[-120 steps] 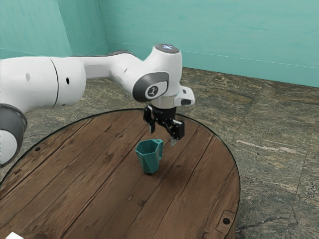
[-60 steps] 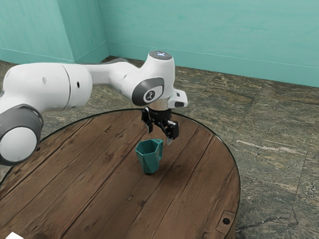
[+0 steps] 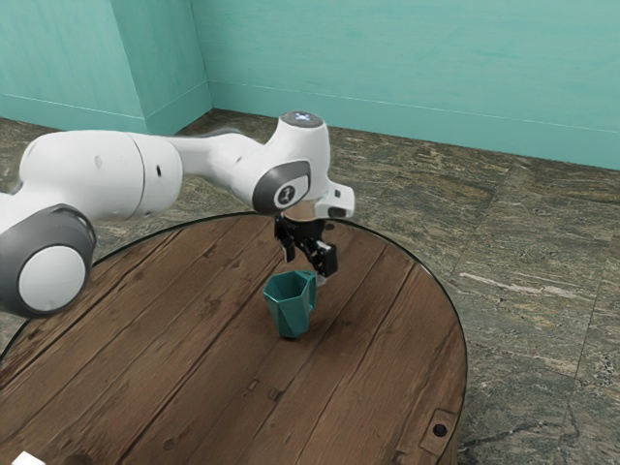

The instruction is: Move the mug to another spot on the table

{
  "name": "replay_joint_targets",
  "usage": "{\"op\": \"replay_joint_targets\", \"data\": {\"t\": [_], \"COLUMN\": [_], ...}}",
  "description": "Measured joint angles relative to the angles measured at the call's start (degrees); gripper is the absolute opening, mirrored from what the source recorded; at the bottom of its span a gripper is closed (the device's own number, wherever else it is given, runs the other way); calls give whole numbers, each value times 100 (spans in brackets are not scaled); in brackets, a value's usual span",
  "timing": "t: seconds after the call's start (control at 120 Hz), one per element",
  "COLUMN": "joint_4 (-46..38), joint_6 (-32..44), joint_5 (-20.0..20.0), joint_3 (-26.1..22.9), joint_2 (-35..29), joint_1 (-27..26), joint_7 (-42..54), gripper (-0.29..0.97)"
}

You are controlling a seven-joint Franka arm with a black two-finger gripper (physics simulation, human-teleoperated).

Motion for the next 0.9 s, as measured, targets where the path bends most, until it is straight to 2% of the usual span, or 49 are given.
{"op": "replay_joint_targets", "data": {"t": [0.108,0.242,0.383,0.567,0.825,0.9], "joint_4": [67,660,1239,1355,1440,1449], "joint_6": [-120,-309,-859,-1496,-1803,-1823], "joint_5": [-81,-92,-91,57,101,107], "joint_3": [0,-10,-196,-345,-415,-426], "joint_2": [68,451,806,906,1006,1022], "joint_1": [6,8,132,201,235,236], "joint_7": [131,296,438,579,705,731], "gripper": [68,68,68,68,68,59]}}
